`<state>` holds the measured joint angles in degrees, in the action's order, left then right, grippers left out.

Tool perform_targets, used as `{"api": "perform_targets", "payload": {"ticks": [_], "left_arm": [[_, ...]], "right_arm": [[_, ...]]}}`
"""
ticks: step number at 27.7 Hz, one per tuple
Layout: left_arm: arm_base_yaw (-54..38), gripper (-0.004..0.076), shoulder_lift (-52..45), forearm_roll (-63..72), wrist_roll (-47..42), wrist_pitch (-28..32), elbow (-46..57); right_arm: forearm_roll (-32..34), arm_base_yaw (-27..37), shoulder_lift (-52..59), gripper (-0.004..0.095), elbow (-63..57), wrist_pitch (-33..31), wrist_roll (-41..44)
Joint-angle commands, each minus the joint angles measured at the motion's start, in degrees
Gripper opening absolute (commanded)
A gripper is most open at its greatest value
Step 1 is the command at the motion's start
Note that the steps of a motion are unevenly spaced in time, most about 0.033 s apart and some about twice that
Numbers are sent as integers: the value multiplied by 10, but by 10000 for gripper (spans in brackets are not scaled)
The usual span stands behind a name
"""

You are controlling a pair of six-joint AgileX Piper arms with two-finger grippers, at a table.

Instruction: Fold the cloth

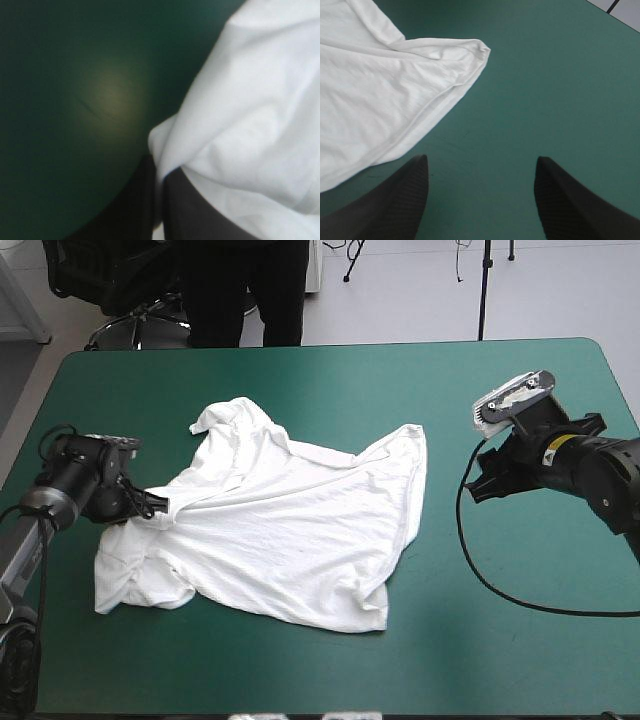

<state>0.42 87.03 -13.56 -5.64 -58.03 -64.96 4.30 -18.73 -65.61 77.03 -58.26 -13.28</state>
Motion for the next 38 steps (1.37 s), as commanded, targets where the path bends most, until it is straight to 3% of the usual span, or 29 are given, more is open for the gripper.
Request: {"api": "perform_targets", "payload": {"ticks": [1,11,22,25,28,35,37,38], "left_arm": [[-42,-9,-15,-26,0,22,-56],[-120,-9,65,-31,-1,43,-193],[-124,-9,124,-30,-2,14,-301],[-124,7,124,-10,44,-14,-305],[-124,124,124,33,87,-32,-305],[-124,566,96,93,141,-93,-305],[-124,593,55,140,159,-112,-297],[-116,587,13,212,209,-114,-282]], "right_arm": [[2,-2,13,579,14,40,2],[3,-20,11,576,15,51,6],[14,-78,11,577,15,52,10],[14,-78,11,577,15,48,13],[16,-84,11,577,15,41,15],[38,-105,11,577,15,39,18],[46,-105,11,577,15,34,21],[58,-105,11,577,15,34,28]]}}
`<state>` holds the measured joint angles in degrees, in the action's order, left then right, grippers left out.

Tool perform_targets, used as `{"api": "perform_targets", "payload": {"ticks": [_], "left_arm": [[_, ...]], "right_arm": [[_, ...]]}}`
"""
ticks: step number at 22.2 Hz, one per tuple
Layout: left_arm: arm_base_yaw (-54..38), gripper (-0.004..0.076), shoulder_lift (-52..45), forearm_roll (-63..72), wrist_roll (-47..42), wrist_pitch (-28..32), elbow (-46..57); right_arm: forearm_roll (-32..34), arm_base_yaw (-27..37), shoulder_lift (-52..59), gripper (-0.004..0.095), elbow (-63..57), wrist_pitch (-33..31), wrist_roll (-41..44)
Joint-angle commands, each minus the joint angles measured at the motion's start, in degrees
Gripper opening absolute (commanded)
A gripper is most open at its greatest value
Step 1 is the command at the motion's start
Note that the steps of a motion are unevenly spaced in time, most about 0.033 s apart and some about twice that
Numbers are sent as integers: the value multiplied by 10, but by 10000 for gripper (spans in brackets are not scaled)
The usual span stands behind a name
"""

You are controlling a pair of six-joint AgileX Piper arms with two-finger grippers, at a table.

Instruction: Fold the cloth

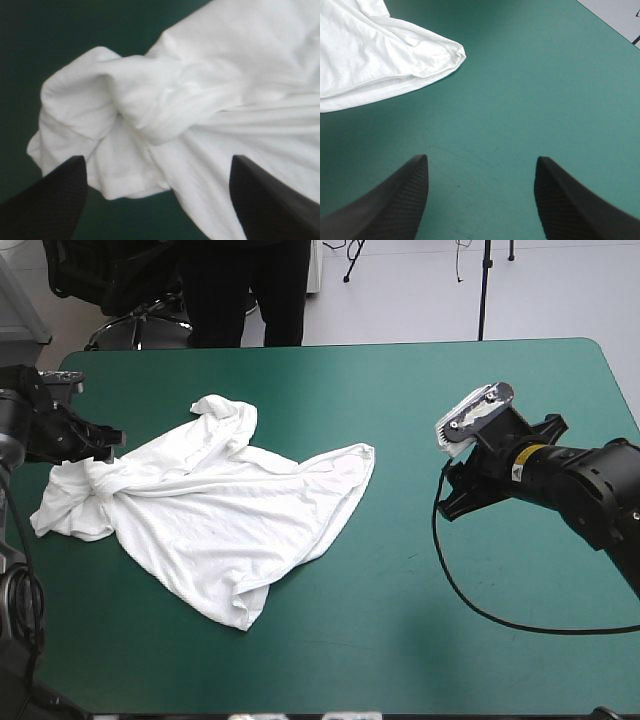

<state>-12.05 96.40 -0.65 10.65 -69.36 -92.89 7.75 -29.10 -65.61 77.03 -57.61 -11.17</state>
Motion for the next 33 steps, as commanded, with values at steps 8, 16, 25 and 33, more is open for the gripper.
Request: {"api": "perform_targets", "payload": {"ticks": [8,16,25,33], "left_arm": [[271,587,-282,110,126,-33,151],[434,582,-349,75,119,-28,313],[486,580,-350,73,142,98,478],[486,574,-282,70,168,221,544]], "right_arm": [[49,-1,11,577,15,17,14],[57,-1,11,577,15,16,14],[77,-1,-4,577,15,15,14],[72,-1,-37,577,16,21,20]]}}
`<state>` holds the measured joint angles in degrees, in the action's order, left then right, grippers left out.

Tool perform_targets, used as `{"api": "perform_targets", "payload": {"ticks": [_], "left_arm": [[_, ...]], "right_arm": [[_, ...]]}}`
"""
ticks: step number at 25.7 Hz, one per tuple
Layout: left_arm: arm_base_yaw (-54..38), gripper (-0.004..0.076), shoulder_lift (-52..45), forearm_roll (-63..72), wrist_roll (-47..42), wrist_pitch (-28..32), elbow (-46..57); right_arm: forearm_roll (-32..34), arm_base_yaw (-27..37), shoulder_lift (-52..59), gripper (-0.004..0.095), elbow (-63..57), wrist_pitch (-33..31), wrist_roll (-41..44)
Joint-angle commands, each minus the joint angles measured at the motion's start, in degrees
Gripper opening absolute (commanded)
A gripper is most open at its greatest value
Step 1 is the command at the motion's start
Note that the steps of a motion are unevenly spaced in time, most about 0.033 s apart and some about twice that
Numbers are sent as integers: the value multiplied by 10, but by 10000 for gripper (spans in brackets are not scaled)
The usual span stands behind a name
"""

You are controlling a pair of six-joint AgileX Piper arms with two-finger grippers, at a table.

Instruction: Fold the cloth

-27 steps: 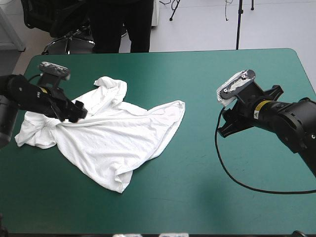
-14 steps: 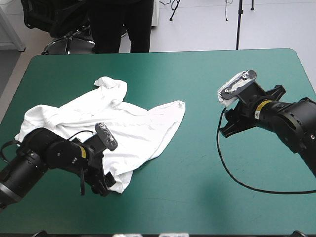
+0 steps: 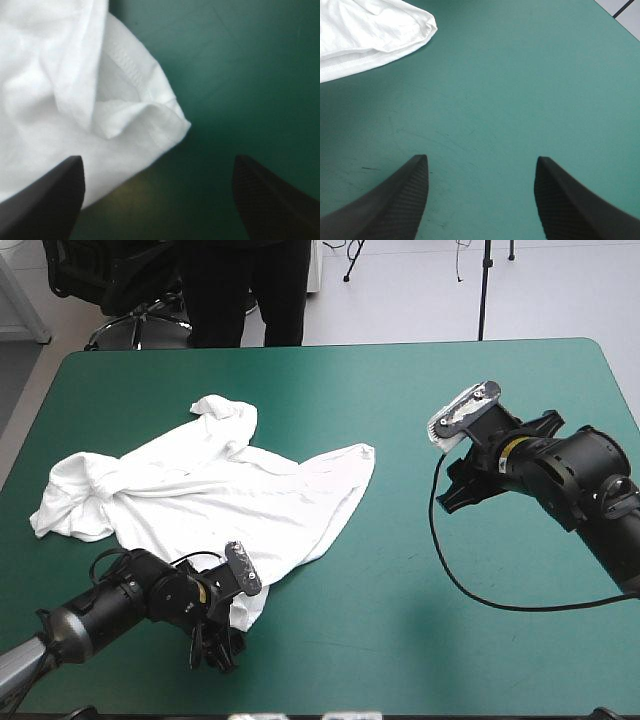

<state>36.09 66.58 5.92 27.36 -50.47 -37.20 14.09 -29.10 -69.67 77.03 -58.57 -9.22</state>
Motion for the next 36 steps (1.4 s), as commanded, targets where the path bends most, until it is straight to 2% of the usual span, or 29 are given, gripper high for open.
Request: {"api": "perform_targets", "payload": {"ticks": [1,2,4,5,6,7,9,11,16,19,23,26,30,36], "left_arm": [[5,549,37,6,1,42,-12],[5,527,46,10,1,50,-12],[5,426,65,27,0,56,-12],[5,313,74,29,-3,54,-12],[5,279,75,29,-3,54,-12],[5,174,78,31,-3,50,-12],[5,55,78,31,-3,46,-12],[5,-8,80,39,-3,45,-12],[5,-9,82,55,-4,40,-12],[5,-9,82,55,-7,21,-12],[5,-9,82,55,-18,14,-12],[5,-9,82,55,-21,7,-12],[5,-9,82,53,-21,-1,-12],[5,-9,82,53,-18,-1,-12]], "right_arm": [[7,-1,-3,577,16,35,1],[7,-1,-7,577,16,38,1],[5,-1,-24,577,16,53,1],[5,-1,-41,577,17,63,0],[6,-1,-52,577,17,67,-2],[5,-1,-78,577,22,72,-6],[4,-1,-104,577,33,79,-6],[4,-1,-132,577,55,89,-6],[0,-1,-224,577,137,97,-6],[-51,-1,-328,577,228,107,-12],[-71,-1,-400,577,281,113,-18],[-81,5,-438,577,295,120,-18],[-136,22,-469,577,295,136,-43],[-151,39,-491,577,296,144,-48]]}}
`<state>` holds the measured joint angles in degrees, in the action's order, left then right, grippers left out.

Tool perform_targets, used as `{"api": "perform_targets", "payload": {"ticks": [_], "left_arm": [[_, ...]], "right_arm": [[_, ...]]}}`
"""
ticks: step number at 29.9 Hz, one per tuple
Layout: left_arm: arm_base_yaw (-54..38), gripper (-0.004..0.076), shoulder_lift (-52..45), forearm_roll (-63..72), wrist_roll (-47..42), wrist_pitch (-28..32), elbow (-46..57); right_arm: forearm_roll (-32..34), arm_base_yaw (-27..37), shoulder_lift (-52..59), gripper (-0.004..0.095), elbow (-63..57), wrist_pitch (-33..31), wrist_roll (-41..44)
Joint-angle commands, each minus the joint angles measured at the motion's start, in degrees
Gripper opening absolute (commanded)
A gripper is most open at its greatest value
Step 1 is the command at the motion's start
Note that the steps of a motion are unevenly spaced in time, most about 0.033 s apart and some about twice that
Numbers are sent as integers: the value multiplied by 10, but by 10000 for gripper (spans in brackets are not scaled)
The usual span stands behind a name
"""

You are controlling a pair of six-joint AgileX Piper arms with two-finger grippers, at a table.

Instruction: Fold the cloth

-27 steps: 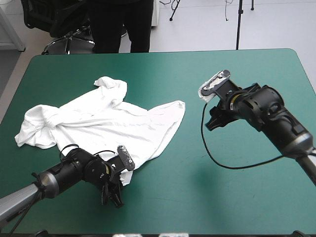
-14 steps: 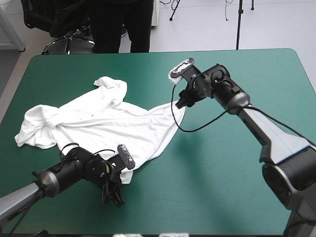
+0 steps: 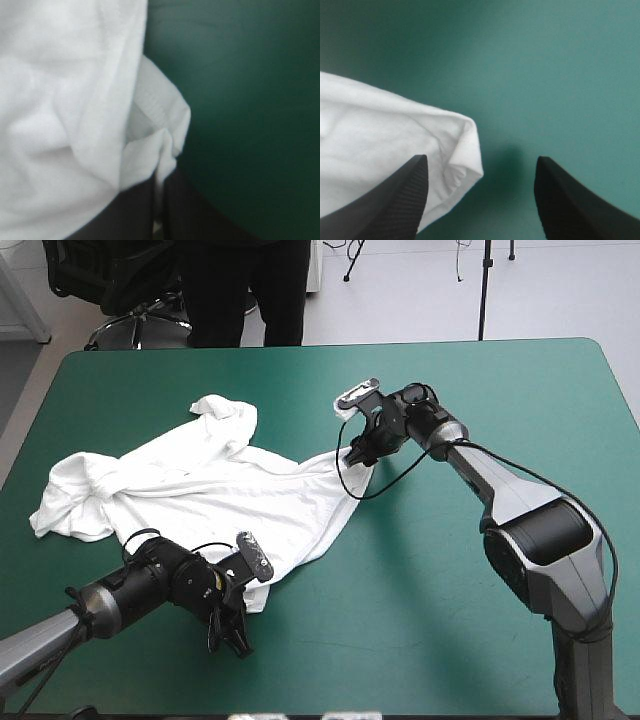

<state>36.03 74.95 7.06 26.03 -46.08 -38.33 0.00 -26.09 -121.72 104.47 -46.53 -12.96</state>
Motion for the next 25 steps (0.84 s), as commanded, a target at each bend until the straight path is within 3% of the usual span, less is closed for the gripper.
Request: {"api": "perform_targets", "payload": {"ticks": [1,5,8,11,16,25], "left_arm": [[6,-9,-2,41,-4,-45,-1],[6,-9,-2,41,-6,-44,-1],[6,-9,-2,41,-9,-44,-1],[6,-9,-2,41,-9,-44,-1],[4,-9,-2,36,-9,-41,-4],[4,-9,-55,-78,-145,-131,-139]], "right_arm": [[-10,10,28,577,21,23,-12],[-55,10,15,576,21,18,-37],[-84,9,5,518,20,5,-54],[-97,9,-5,356,20,-8,-58],[-109,9,-11,-23,20,-27,-58],[-93,10,60,-17,21,-56,-46]]}}
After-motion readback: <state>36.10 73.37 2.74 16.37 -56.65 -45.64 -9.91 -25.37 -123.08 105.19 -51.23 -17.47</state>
